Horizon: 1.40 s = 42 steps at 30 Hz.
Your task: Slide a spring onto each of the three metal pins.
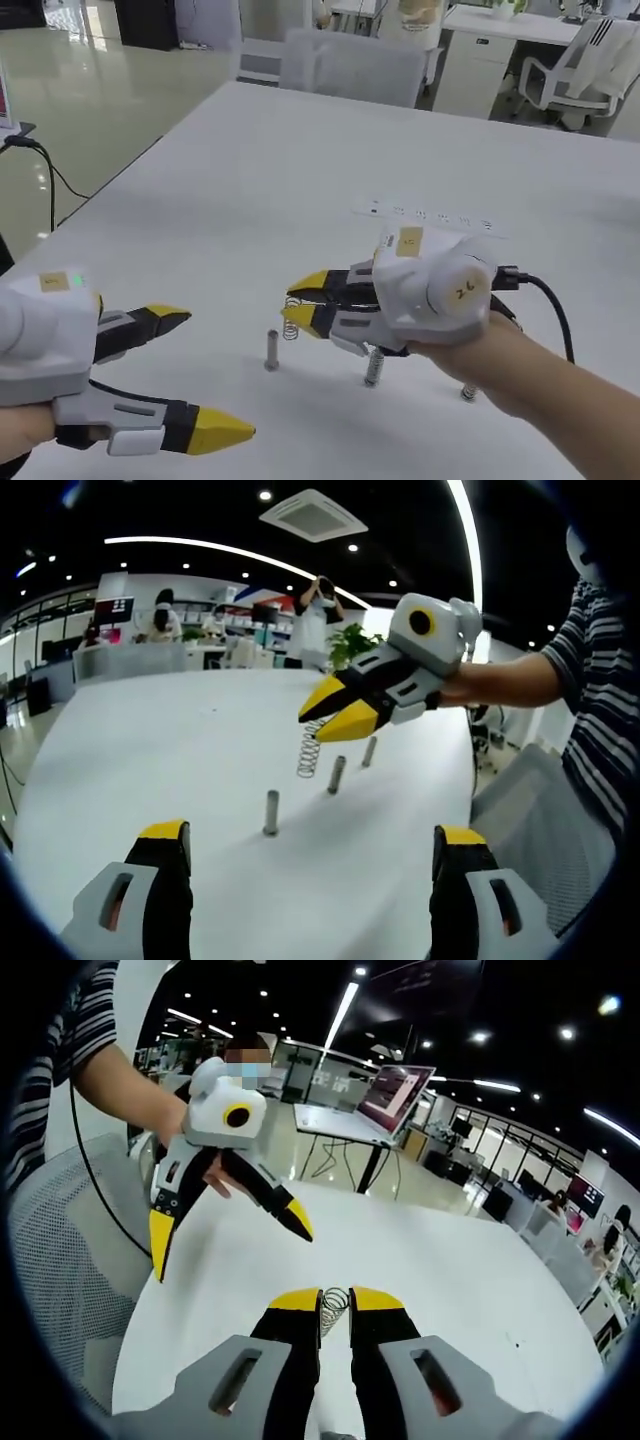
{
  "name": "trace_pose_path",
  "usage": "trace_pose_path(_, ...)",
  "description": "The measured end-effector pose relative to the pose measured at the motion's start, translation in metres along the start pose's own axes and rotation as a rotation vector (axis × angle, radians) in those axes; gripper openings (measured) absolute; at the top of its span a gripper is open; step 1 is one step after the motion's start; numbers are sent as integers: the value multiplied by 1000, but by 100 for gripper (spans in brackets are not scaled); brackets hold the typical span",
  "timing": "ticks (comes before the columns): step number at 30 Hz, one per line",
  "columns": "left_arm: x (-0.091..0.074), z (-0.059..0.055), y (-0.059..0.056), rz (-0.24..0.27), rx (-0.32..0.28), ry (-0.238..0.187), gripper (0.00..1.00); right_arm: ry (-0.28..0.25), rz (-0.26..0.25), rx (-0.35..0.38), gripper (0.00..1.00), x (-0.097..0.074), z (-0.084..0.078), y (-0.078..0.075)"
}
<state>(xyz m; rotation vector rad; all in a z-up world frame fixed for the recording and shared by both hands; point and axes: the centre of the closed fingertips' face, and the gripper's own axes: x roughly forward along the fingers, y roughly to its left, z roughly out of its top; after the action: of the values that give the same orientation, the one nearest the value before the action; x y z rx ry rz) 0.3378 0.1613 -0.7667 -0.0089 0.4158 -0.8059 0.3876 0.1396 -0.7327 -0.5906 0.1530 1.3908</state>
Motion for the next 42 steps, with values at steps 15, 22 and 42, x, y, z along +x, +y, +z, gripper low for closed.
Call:
trace_pose_path(15, 0, -3, 0, -1, -6, 6, 98, 25, -6, 32, 7, 25, -9, -7)
trace_pose_path(22, 0, -2, 1, 1, -8, 3, 98, 34, -2, 44, 7, 30, -13, -5)
trace_pose_path(42, -2, -1, 2, 5, -15, -5, 97, 31, -13, 55, 7, 31, -15, -8)
